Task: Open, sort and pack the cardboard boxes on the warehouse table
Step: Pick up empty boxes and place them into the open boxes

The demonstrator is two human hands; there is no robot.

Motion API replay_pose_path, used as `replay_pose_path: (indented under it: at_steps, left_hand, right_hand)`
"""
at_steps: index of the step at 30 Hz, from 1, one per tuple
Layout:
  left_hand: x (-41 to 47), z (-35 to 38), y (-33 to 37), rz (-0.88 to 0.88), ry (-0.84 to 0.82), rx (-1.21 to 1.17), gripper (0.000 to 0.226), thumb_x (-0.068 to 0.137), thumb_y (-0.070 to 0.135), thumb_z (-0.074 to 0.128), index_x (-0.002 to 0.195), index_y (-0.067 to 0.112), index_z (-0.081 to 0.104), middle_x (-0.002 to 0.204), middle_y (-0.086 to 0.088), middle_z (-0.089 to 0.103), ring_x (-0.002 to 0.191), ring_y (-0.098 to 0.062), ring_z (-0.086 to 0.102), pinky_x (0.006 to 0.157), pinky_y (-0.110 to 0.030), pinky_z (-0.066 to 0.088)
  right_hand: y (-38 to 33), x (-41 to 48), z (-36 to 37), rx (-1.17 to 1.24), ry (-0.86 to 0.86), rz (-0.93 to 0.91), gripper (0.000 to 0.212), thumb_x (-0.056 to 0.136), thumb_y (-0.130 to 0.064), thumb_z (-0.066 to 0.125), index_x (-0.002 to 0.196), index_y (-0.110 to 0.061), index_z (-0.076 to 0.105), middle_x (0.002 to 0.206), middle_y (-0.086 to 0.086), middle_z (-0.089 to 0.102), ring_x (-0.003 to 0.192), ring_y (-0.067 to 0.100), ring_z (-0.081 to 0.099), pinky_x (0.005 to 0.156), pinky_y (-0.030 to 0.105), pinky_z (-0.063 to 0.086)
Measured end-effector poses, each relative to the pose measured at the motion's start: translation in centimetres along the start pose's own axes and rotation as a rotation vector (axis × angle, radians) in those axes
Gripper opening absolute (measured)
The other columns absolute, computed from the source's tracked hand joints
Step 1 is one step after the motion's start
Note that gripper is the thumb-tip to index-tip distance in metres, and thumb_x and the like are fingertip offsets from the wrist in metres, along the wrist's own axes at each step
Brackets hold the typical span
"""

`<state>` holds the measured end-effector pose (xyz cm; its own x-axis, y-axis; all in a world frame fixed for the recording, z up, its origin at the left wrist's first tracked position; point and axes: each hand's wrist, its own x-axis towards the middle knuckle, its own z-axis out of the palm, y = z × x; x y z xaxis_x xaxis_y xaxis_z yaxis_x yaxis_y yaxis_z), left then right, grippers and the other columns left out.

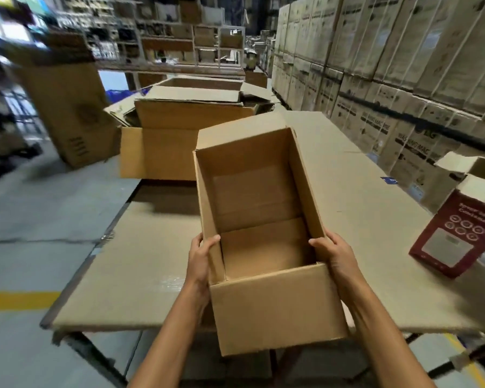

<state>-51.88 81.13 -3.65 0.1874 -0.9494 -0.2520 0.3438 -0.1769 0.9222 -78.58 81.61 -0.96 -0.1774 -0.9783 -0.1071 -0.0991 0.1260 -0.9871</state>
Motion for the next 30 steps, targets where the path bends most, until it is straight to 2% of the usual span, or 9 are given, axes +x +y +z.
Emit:
replay_pose_path:
  at_steps: [3,6,9,11,16,19,24,28,30]
  left_hand:
    - [-2.6,-1.9,1.2,0.091,-0.033,-0.011,0.059,0.084,0.034,0.068,0.138,0.021,0.047,0.122,-0.008,0.065,0.097,-0.022,0.070,0.065,-0.028,0.058]
    - [-5.3,-3.8,1.6,0.127,0.006,0.028,0.071,0.076,0.039,0.068,0.141,0.026,0.045,0.128,-0.005,0.064,0.106,-0.021,0.068,0.074,-0.034,0.058]
    - [-7.9,-6.2,1.6,0.156,0.176,0.054,0.075,0.071,0.042,0.073,0.140,0.028,0.049,0.130,-0.004,0.064,0.112,-0.022,0.066,0.085,-0.040,0.056]
    - [-10.0,-8.0,1.3,0.191,0.369,0.024,0.075,0.068,0.038,0.074,0.138,0.025,0.054,0.125,-0.004,0.068,0.107,-0.022,0.069,0.082,-0.039,0.057]
    - [-16.6,-12.6,0.1,0.257,0.768,0.001,0.071,0.069,0.034,0.080,0.136,0.023,0.058,0.122,-0.003,0.067,0.111,-0.026,0.066,0.096,-0.048,0.054]
    - [-20.2,-15.3,-0.1,0.295,0.940,-0.017,0.073,0.072,0.026,0.081,0.139,0.018,0.055,0.126,-0.004,0.064,0.111,-0.025,0.065,0.098,-0.047,0.054]
    - [-25.6,-20.2,-0.2,0.312,1.158,-0.050,0.061,0.086,0.013,0.074,0.142,0.016,0.051,0.114,0.001,0.062,0.102,-0.021,0.063,0.091,-0.039,0.053]
    - [-29.3,-25.4,-0.3,0.251,1.268,-0.095,0.062,0.084,0.015,0.075,0.142,0.018,0.051,0.112,-0.005,0.065,0.100,-0.026,0.065,0.088,-0.042,0.055]
    - [-30.6,-28.2,-0.5,0.210,1.309,-0.101,0.060,0.084,0.016,0.075,0.140,0.018,0.052,0.113,-0.010,0.066,0.099,-0.028,0.067,0.091,-0.045,0.056]
  right_hand:
    - [-0.1,0.3,1.3,0.048,-0.102,-0.032,0.065,0.063,-0.044,0.066,0.117,-0.008,0.061,0.114,0.012,0.063,0.089,0.018,0.061,0.053,0.017,0.048]
    - [0.5,-0.3,2.9,0.105,-0.187,-0.026,0.049,0.067,-0.038,0.062,0.110,-0.013,0.059,0.102,0.007,0.058,0.083,0.017,0.057,0.053,0.020,0.047]
    - [1.0,-1.7,5.2,0.114,-0.255,-0.011,0.046,0.067,-0.037,0.061,0.105,-0.011,0.064,0.098,0.006,0.062,0.086,0.021,0.057,0.062,0.029,0.046]
    - [1.5,-2.7,7.1,0.122,-0.317,0.000,0.036,0.065,-0.035,0.061,0.094,-0.013,0.063,0.090,0.003,0.062,0.081,0.019,0.056,0.063,0.029,0.043]
    - [2.3,-6.2,12.3,0.077,-0.501,-0.027,0.053,0.063,-0.038,0.062,0.104,-0.005,0.068,0.098,0.007,0.067,0.084,0.015,0.060,0.062,0.017,0.047]
    - [2.4,-8.2,16.0,0.011,-0.613,-0.017,0.065,0.058,-0.050,0.062,0.108,-0.008,0.069,0.104,0.007,0.069,0.095,0.019,0.062,0.075,0.030,0.048]
    - [2.4,-12.2,23.4,-0.057,-0.823,0.012,0.038,0.065,-0.044,0.063,0.090,-0.017,0.066,0.087,0.002,0.064,0.082,0.018,0.058,0.070,0.035,0.043]
    - [3.4,-15.8,29.7,-0.154,-0.942,-0.039,0.062,0.063,-0.054,0.059,0.105,-0.010,0.065,0.095,0.002,0.065,0.085,0.018,0.059,0.069,0.034,0.043]
    - [4.0,-17.7,32.4,-0.198,-0.960,-0.029,0.060,0.070,-0.051,0.061,0.115,-0.012,0.064,0.103,0.002,0.067,0.088,0.016,0.061,0.071,0.034,0.045]
